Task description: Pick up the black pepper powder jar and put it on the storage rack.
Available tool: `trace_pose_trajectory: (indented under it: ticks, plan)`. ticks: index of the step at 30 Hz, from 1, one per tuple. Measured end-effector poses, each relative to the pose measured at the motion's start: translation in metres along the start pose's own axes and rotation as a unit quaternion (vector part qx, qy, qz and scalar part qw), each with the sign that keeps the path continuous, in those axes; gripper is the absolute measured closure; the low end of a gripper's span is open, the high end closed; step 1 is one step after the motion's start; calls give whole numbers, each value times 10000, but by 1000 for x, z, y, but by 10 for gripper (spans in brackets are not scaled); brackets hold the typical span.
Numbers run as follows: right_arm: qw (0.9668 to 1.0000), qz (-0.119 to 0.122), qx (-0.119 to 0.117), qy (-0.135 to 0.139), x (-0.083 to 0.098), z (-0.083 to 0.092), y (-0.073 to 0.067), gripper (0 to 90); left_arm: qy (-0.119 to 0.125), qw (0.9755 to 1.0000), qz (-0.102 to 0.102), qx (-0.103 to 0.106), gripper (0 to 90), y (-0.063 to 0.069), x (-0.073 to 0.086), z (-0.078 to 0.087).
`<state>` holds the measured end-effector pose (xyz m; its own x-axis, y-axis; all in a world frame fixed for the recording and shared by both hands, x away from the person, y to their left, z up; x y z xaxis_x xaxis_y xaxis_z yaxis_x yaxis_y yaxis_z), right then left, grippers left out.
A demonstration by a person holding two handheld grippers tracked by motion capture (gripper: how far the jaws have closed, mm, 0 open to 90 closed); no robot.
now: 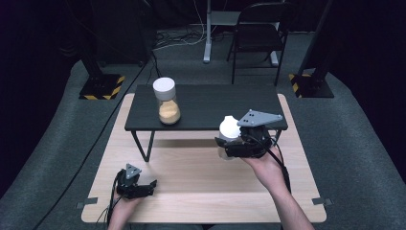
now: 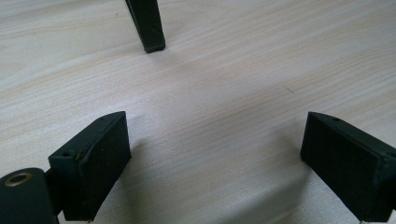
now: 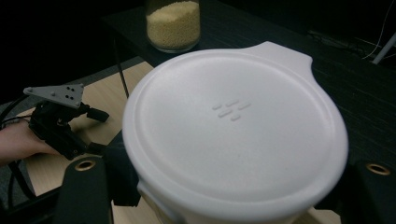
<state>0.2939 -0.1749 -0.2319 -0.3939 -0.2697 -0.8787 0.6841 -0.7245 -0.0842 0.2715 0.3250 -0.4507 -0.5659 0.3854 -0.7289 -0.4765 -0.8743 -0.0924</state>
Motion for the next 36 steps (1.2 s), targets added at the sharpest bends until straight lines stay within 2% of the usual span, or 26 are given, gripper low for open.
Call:
trace_pose_trajectory:
  ticks: [13, 36]
  plan:
    - [10000, 30, 45, 38, -25, -1, 2, 297, 0, 10000, 0, 1, 78, 0, 0, 0]
    - [9997, -48, 231, 81, -51, -24, 13, 297, -3, 10000, -3, 1, 78, 0, 0, 0]
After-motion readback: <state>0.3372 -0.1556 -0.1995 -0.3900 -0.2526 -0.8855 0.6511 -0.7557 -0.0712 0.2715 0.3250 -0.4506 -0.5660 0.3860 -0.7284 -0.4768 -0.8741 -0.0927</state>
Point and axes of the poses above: each handheld gripper's, and its own axes: z roughly backward along the jaws, x roughly out of its underside, y roughly to its right, the point moved 2 cm from there along -z, roughly forward along the jaws, and after that the axes turned 8 degrees about -z, right-handed, at the moved point
